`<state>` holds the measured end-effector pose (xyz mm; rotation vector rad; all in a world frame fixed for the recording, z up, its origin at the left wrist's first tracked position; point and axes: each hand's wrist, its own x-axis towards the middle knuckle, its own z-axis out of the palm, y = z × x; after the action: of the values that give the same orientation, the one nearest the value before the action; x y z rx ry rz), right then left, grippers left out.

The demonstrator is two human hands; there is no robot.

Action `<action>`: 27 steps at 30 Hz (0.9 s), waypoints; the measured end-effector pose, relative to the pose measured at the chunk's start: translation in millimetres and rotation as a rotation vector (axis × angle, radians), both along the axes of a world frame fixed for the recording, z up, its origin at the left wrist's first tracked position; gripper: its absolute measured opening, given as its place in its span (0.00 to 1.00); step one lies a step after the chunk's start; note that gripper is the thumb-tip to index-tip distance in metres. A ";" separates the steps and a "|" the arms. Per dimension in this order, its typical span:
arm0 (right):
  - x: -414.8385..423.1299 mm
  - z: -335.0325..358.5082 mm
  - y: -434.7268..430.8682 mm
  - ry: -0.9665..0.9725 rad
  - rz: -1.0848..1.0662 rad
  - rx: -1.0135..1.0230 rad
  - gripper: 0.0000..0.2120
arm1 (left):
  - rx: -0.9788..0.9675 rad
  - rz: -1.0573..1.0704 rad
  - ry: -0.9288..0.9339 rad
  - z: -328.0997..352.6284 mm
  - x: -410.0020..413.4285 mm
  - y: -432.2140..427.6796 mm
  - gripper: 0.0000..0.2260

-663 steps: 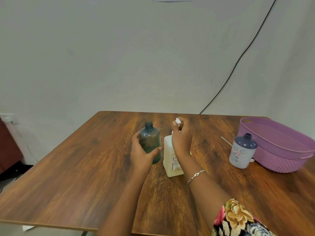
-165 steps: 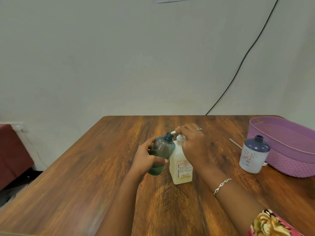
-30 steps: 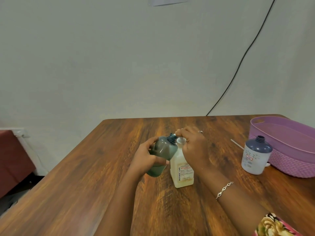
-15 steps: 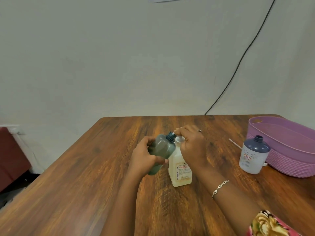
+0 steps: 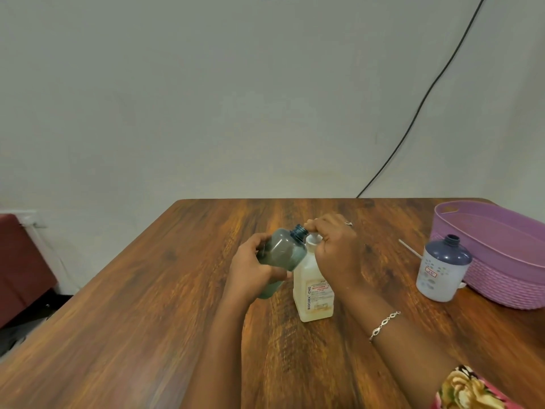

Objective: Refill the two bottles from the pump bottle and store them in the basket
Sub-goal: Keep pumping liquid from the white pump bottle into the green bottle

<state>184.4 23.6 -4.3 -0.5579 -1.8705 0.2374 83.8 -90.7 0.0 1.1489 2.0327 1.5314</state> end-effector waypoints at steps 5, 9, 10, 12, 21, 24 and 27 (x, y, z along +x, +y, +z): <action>5.2 11.3 0.1 0.015 0.098 -0.084 0.11 | 0.004 -0.022 -0.027 1.7 -0.2 -0.5 0.29; 7.3 19.0 2.8 0.024 0.107 -0.093 0.09 | 0.013 -0.024 -0.037 2.6 -4.0 -1.8 0.29; 7.0 15.4 0.8 0.012 0.086 -0.054 0.09 | 0.015 -0.023 -0.038 3.0 -4.3 -1.8 0.29; 4.4 6.8 -2.0 -0.013 0.052 -0.002 0.11 | 0.011 -0.026 -0.033 2.5 -4.6 -1.7 0.28; 7.3 13.0 0.7 0.016 0.095 -0.051 0.10 | 0.023 -0.034 -0.081 2.7 -0.4 -5.0 0.27; 2.5 16.6 3.2 0.007 0.073 -0.052 0.08 | 0.035 -0.032 -0.098 2.5 -2.1 -4.9 0.27; 1.8 5.0 0.0 -0.004 0.030 0.046 0.13 | 0.026 -0.035 -0.094 1.6 -2.3 -4.4 0.27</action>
<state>186.3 23.5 0.7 -0.4989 -1.8845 0.2125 81.5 -95.1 1.6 1.0954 1.9272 1.5689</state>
